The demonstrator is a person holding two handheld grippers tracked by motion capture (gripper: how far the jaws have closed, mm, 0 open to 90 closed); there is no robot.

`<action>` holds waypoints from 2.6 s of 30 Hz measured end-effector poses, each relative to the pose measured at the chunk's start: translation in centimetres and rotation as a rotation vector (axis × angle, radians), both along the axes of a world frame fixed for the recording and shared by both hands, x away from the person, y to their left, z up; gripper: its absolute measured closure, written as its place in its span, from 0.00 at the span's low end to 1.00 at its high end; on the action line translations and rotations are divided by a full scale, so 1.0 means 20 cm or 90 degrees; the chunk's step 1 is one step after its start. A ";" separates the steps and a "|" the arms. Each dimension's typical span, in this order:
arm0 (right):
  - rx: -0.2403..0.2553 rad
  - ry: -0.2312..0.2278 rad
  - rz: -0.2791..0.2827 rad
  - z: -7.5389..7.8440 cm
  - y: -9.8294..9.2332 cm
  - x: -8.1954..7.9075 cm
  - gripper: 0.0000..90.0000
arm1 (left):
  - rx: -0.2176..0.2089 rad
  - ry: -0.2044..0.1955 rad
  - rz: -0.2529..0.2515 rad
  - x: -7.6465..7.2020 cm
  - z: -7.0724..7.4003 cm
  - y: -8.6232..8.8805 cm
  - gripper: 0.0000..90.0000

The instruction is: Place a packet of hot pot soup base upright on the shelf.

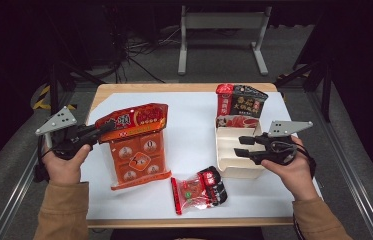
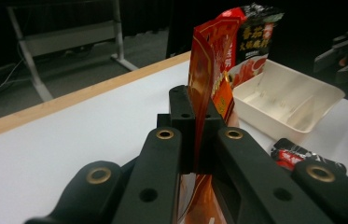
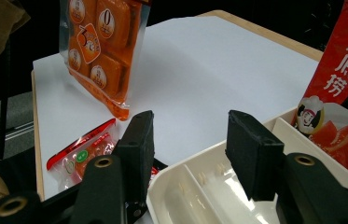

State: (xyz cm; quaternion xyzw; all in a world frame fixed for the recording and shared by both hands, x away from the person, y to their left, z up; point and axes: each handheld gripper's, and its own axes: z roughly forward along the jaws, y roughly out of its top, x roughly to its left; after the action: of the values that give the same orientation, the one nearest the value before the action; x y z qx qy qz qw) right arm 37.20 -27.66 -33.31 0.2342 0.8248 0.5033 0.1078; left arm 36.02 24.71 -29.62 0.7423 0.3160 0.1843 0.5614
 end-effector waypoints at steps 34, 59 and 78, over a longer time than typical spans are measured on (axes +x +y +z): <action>0.014 -0.040 0.032 0.14 0.19 0.05 0.43 | -0.013 -0.067 -0.090 -0.10 0.16 -0.21 1.00; 0.002 -0.063 0.107 0.08 0.53 0.11 0.35 | -0.023 -0.083 -0.182 -0.15 0.21 -0.39 1.00; -0.004 -0.087 0.159 0.02 0.65 0.11 0.33 | -0.031 -0.077 -0.210 -0.13 0.19 -0.44 1.00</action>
State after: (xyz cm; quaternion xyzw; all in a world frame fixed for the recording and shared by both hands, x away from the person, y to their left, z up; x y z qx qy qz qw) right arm 39.46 -14.72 -32.87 0.0947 0.8400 0.5247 0.1009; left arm 33.46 15.93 -25.82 0.7578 0.1599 0.1259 0.6199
